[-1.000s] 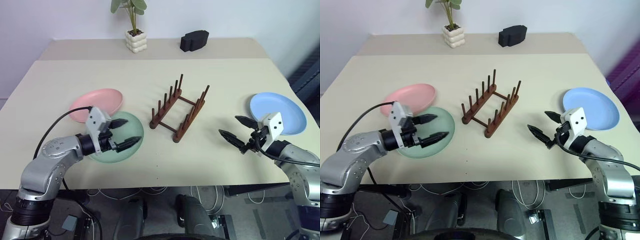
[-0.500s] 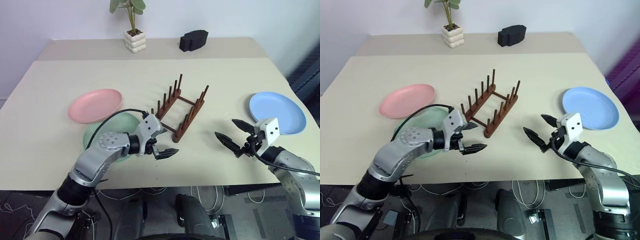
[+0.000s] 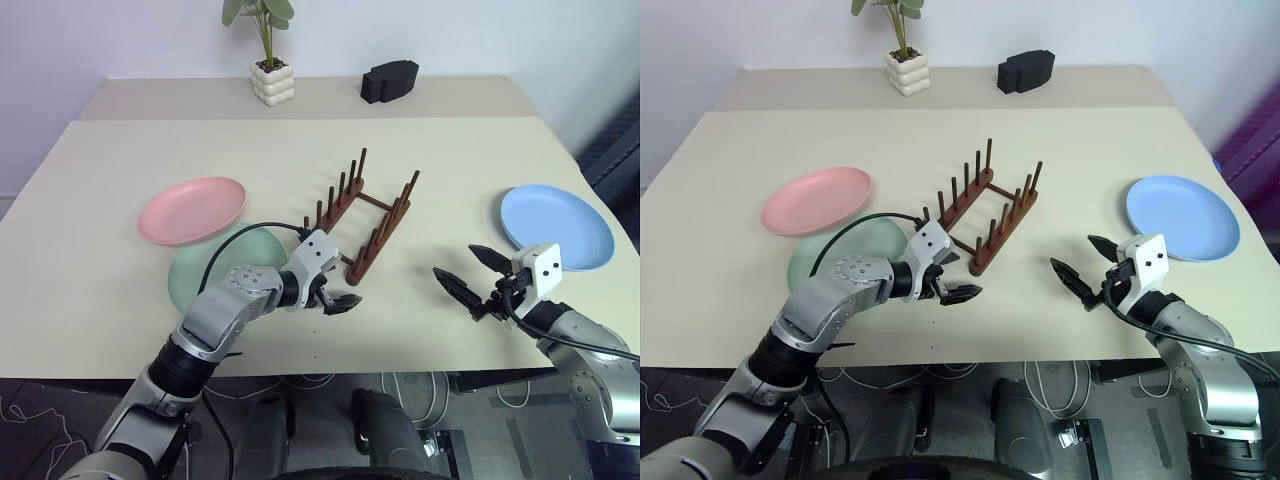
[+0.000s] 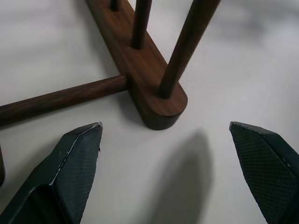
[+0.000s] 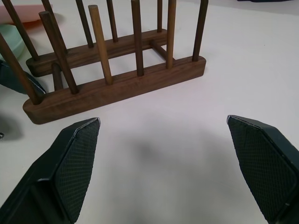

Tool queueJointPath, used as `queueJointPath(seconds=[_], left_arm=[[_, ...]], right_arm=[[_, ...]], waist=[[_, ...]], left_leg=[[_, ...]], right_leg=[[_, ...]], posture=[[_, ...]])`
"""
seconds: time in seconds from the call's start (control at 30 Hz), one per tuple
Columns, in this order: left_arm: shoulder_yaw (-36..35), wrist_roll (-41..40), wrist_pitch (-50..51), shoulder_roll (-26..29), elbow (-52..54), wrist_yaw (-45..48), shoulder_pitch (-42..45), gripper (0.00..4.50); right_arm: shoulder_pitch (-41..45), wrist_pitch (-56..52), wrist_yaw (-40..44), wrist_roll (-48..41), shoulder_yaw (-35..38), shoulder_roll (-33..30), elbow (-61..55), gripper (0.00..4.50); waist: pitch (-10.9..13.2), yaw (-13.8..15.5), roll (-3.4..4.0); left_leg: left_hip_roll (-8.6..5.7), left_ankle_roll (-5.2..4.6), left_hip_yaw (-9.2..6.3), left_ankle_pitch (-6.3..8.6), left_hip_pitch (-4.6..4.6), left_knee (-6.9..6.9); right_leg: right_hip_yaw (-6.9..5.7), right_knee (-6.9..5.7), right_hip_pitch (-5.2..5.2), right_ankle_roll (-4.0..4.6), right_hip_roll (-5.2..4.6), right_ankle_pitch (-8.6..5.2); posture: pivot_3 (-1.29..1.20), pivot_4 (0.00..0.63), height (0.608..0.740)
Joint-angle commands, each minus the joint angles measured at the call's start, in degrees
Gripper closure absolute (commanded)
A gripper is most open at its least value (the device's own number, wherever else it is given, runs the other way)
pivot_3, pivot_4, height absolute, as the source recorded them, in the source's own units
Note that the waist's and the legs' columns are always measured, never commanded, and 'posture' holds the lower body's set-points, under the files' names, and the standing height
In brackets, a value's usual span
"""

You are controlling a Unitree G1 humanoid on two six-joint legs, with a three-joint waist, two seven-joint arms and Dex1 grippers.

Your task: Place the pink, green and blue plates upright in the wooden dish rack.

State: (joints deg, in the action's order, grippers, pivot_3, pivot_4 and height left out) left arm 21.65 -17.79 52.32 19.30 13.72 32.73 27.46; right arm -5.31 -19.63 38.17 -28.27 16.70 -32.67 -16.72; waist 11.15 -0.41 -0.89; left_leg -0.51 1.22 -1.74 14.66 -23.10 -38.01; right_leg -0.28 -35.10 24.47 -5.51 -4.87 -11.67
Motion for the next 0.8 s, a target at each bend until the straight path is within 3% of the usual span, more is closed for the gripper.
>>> queueJointPath(seconds=[0.03, 0.13, 0.23, 0.37, 0.43, 0.5, 0.8], left_arm=[[0.2, 0.7, -0.1, -2.7, -2.0, -1.3, 0.9, 0.00], [0.3, 1.1, 0.1, -4.4, -3.3, -1.7, 1.2, 0.00], [-0.1, 1.1, 0.1, -5.6, -4.2, -1.8, 1.2, 0.82], [-0.4, 1.4, -0.3, -6.1, -5.0, -1.9, 1.3, 2.81], [-0.5, 1.7, -0.5, -6.4, -5.4, -1.9, 1.4, 3.46], [-0.5, 1.9, -0.8, -6.7, -5.8, -1.9, 1.4, 3.68], [1.5, 4.4, -10.3, -3.3, -7.4, 4.7, 2.9, 3.68]], right_arm=[[0.3, 0.8, -0.3, -0.4, 0.5, 0.2, -2.7, 0.07], [0.6, 0.6, -0.5, -0.4, 0.3, 0.2, -2.8, 0.07], [0.7, 0.5, -0.7, -0.4, 0.2, 0.1, -3.1, 0.00], [0.6, 0.3, -0.8, -0.6, 0.3, 0.0, -3.4, 0.00], [0.6, 0.2, -0.8, -0.6, 0.4, -0.1, -3.5, 0.00], [0.7, 0.2, -0.8, -0.6, 0.4, -0.1, -3.5, 0.00], [0.5, -0.7, -0.5, -0.2, 0.5, -1.1, -3.6, 0.00]], waist=[[0.0, 0.1, 0.00], [0.0, 0.1, 0.01], [0.0, 0.2, 0.01], [0.0, 0.2, 0.01], [-0.1, 0.6, 0.09], [-0.1, 1.1, 0.10], [-0.1, 1.1, 0.11]], left_leg=[[0.00, 0.00, 0.00, 0.00, 0.00, 0.00], [-0.01, 0.00, 0.00, 0.00, 0.01, 0.00], [-0.01, 0.00, 0.00, 0.00, 0.01, -0.01], [-0.01, 0.00, 0.00, 0.00, 0.01, -0.01], [-0.02, 0.00, 0.00, 0.00, 0.03, -0.02], [-0.02, 0.00, 0.01, 0.00, 0.05, -0.05], [-0.04, 0.00, 0.01, 0.00, 0.05, -0.08]], right_leg=[[0.00, 0.00, 0.00, 0.00, 0.00, 0.00], [0.00, 0.00, -0.01, 0.01, 0.00, 0.01], [0.00, 0.00, -0.01, 0.01, 0.00, 0.01], [0.00, 0.00, -0.01, 0.01, 0.00, 0.01], [0.00, 0.00, -0.04, 0.01, 0.00, 0.01], [0.02, 0.00, -0.07, -0.02, -0.01, -0.01], [0.03, 0.00, -0.09, 0.01, -0.01, 0.00]], posture=[[0.00, 0.150, 0.740], [0.00, 0.150, 0.740], [0.00, 0.150, 0.740], [0.00, 0.150, 0.740], [0.00, 0.150, 0.740], [0.00, 0.150, 0.740], [0.00, 0.150, 0.740]])
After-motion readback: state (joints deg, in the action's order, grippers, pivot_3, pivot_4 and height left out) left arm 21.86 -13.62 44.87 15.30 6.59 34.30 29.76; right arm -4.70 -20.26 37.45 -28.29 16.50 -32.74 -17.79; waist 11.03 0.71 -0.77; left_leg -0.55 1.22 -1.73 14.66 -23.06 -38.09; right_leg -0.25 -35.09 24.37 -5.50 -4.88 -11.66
